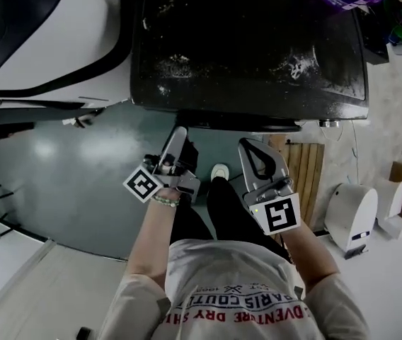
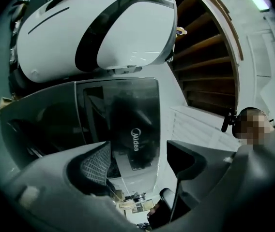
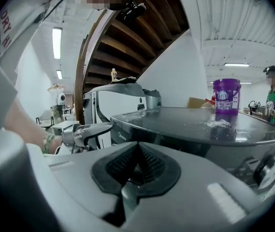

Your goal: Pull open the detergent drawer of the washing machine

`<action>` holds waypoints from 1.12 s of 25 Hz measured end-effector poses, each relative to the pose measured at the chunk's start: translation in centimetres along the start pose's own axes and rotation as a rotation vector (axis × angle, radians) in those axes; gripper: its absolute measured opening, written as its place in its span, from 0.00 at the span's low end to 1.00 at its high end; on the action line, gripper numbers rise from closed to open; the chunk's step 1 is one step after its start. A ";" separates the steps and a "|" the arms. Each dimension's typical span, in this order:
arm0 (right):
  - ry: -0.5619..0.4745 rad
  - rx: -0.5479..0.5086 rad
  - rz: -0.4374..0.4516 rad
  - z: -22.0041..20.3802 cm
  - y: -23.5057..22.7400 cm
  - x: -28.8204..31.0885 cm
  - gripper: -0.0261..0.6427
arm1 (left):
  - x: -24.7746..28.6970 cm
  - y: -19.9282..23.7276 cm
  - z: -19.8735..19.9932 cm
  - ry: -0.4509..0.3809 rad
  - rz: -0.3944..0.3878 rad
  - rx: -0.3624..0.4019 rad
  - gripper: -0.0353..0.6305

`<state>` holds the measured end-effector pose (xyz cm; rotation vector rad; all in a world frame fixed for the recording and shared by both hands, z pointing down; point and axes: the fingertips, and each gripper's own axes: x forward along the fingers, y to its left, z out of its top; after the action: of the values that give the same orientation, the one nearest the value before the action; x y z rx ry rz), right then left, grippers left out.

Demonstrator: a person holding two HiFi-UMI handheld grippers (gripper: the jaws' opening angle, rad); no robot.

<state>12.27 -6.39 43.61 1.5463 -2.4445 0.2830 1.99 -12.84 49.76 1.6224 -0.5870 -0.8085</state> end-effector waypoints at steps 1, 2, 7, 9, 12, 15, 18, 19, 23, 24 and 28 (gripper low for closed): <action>0.003 -0.004 0.010 -0.4 0.1 0.4 0.04 | 0.1 0.7 0.2 -0.013 -0.003 -0.002 0.59; 0.004 -0.009 0.020 -0.8 0.4 0.7 0.04 | 0.3 1.2 0.4 -0.026 -0.010 -0.001 0.59; 0.028 -0.008 0.074 -2.6 1.6 1.9 0.04 | 1.4 1.7 1.7 -0.056 -0.071 0.051 0.61; 0.029 0.003 0.087 -2.9 1.7 2.4 0.04 | 2.0 1.4 2.0 -0.057 -0.105 0.072 0.61; 0.006 0.012 0.093 -2.8 1.5 2.8 0.04 | 2.5 1.4 2.1 -0.073 -0.138 0.073 0.61; -0.006 0.016 0.093 -2.9 1.2 3.1 0.04 | 2.4 1.4 2.1 -0.107 -0.158 0.072 0.59; -0.014 0.008 0.094 -3.3 1.0 3.4 0.04 | 2.4 1.3 2.1 -0.132 -0.168 0.072 0.57; -0.016 0.005 0.095 -3.4 1.0 3.5 0.04 | 2.4 1.4 2.2 -0.137 -0.169 0.070 0.57; -0.042 -0.001 0.090 -3.3 1.2 3.5 0.04 | 2.2 1.6 2.4 -0.148 -0.191 0.035 0.53; -0.050 -0.005 0.086 -3.2 1.4 3.2 0.04 | 2.1 1.7 2.3 -0.148 -0.198 0.028 0.52; -0.051 -0.042 0.067 -3.5 2.0 2.3 0.04 | 1.8 1.7 2.4 -0.154 -0.213 0.028 0.50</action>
<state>9.84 -6.48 47.55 1.4747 -2.5277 0.2056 1.36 -16.09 50.84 1.6771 -0.5403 -1.0939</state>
